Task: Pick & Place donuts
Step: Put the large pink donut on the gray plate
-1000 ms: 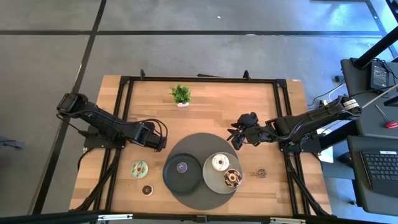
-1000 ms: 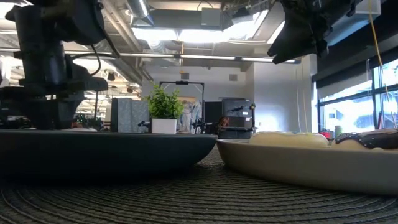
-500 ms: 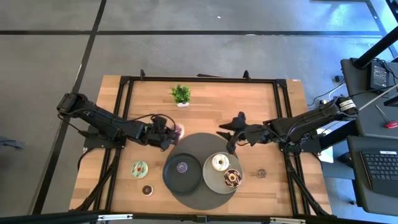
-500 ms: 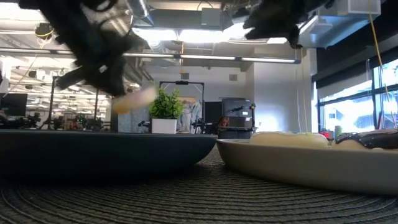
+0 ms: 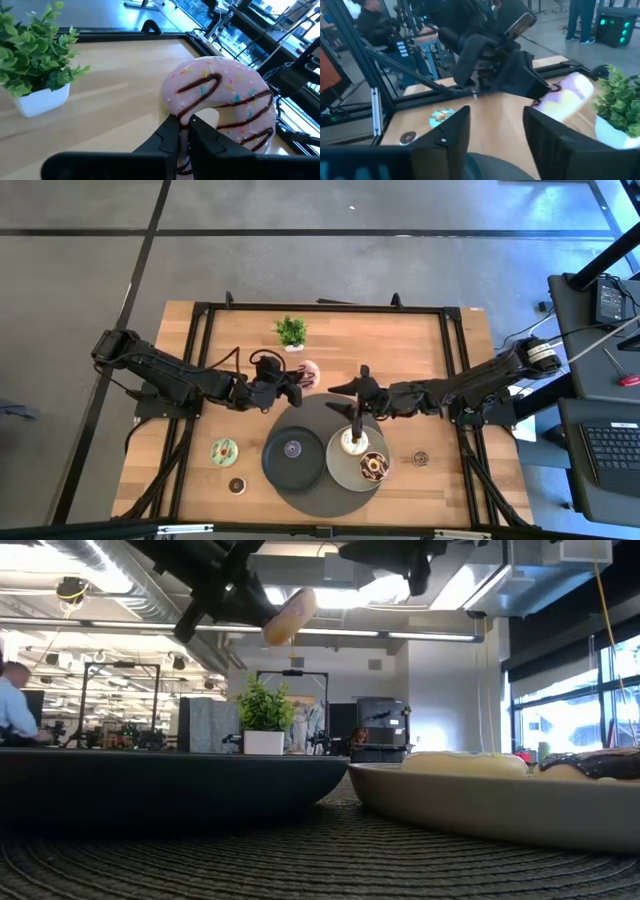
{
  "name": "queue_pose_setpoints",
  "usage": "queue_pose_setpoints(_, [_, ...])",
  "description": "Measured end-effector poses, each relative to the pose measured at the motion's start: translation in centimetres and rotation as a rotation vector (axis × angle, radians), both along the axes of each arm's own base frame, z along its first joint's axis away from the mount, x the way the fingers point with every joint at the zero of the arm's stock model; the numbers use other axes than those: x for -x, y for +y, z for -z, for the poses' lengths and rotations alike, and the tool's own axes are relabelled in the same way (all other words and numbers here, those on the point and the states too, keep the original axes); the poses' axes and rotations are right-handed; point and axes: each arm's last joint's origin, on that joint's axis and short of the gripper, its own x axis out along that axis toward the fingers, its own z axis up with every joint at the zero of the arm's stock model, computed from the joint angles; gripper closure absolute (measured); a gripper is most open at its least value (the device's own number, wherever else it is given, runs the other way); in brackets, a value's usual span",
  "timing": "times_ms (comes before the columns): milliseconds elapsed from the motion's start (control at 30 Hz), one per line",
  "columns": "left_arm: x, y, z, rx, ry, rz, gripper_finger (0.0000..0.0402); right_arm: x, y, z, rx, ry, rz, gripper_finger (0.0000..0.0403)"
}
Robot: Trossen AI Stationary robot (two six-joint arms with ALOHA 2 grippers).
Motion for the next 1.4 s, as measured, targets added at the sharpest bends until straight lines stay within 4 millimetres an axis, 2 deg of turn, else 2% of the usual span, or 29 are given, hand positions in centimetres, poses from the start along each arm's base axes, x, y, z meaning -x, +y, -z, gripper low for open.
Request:
queue_pose_setpoints(167, [0.0,0.0,0.0,-0.005,0.003,0.006,0.038,-0.1,0.0,0.1,-0.021,-0.006,0.004,0.0156])
queue_pose_setpoints(300, [0.0,0.0,0.0,-0.004,0.003,0.007,0.038,-0.1,0.0,0.0,0.008,-0.009,0.0,0.0137])
queue_pose_setpoints(567, [0.0,-0.1,0.0,-0.007,0.004,0.015,0.038,-0.1,0.0,0.0,0.014,-0.007,0.007,0.0135])
queue_pose_setpoints(700, [-0.1,-0.1,-0.1,-0.01,0.009,0.037,0.038,-0.1,-0.3,0.0,-0.022,-0.017,0.11,0.0134])
queue_pose_setpoints(833, [-0.3,-0.2,-0.5,-0.039,-0.013,0.052,0.038,-0.1,-0.4,0.2,0.041,-0.006,0.157,0.0134])
queue_pose_setpoints(1033, [-0.4,0.0,-0.8,-0.064,-0.029,0.056,0.038,-0.6,-0.3,1.0,0.069,0.017,0.149,0.0134])
queue_pose_setpoints(1233, [-0.4,0.0,-0.8,-0.065,-0.028,0.056,0.038,-1.2,-0.1,0.8,0.07,-0.03,0.114,0.0134])
queue_pose_setpoints(1400, [-0.4,0.0,-0.8,-0.061,-0.031,0.054,0.038,-2.7,-0.3,0.9,0.087,0.004,0.126,0.0134])
